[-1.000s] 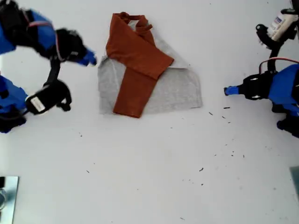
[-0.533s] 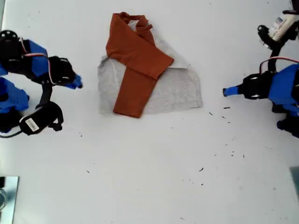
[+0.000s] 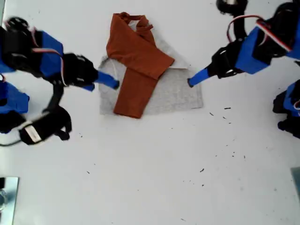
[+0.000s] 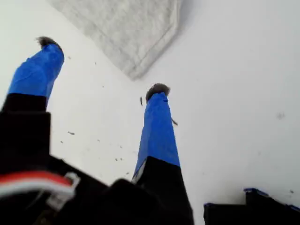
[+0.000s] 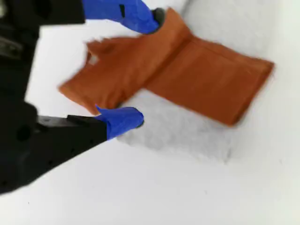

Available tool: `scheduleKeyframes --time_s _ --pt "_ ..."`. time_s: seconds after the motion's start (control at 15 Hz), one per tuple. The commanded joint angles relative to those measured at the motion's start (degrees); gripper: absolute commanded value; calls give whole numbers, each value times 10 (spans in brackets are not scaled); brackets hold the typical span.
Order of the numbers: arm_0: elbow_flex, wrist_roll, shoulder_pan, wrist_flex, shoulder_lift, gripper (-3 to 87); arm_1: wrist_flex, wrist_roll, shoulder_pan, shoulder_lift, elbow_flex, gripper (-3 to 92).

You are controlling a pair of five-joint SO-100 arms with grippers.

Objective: Fold t shirt

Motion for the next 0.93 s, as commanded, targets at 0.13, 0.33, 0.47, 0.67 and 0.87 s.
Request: scheduleKeyframes --time_s 0.13,0.33,0.47,0.67,0.87 --pt "14 -38 48 -88 -138 285 -152 2 -24 -176 -7 333" --pt "92 -60 47 -140 -145 274 -211 6 -30 -275 2 277" --pt "125 -57 39 -171 -161 153 -236 13 -34 -320 3 135" --pt "75 -41 26 -186 -207 -3 -258 18 -45 -342 2 34" --pt "-11 -28 47 -154 -223 -3 -252 11 -72 -272 19 32"
